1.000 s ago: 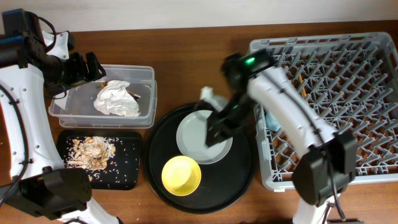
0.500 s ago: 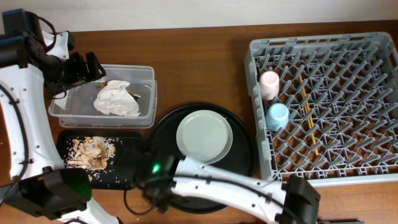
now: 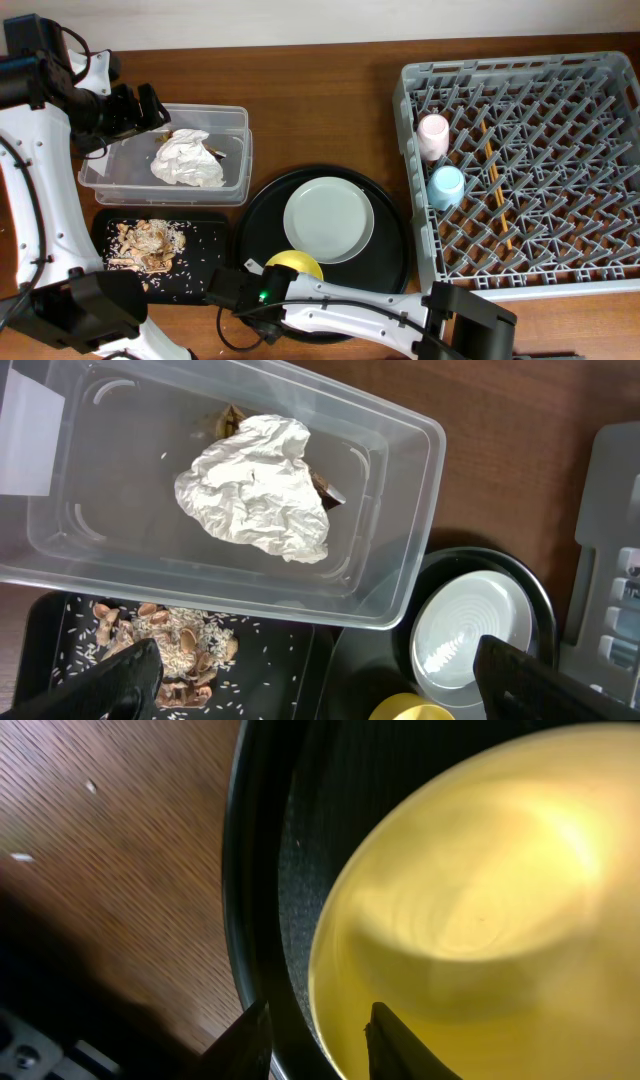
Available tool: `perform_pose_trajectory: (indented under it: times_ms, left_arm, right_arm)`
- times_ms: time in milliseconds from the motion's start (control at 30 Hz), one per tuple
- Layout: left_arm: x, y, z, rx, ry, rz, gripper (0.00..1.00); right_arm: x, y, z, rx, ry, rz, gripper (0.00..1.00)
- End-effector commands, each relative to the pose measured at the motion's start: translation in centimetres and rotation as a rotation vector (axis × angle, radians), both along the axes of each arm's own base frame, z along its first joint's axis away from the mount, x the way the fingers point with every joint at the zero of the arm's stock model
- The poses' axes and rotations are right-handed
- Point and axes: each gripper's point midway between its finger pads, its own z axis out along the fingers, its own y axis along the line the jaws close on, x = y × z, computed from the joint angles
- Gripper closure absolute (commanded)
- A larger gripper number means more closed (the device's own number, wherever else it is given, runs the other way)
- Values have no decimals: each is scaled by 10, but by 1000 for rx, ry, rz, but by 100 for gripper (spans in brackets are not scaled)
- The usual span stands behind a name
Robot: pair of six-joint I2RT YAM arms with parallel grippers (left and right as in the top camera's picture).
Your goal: Sort waste into correct bins and load items into the dishwasher rack
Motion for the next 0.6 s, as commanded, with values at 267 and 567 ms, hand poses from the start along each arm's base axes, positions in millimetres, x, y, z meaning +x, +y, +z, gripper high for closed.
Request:
perform_pose_trajectory:
  times_ms: [267, 567]
  left_arm:
    - [-1, 1, 2, 3, -3, 8, 1]
    - [0, 1, 2, 2, -4, 8, 1]
  right_arm:
    - [-1, 0, -5, -1, 16, -11, 93]
    - [46, -3, 80, 96, -43, -21, 96]
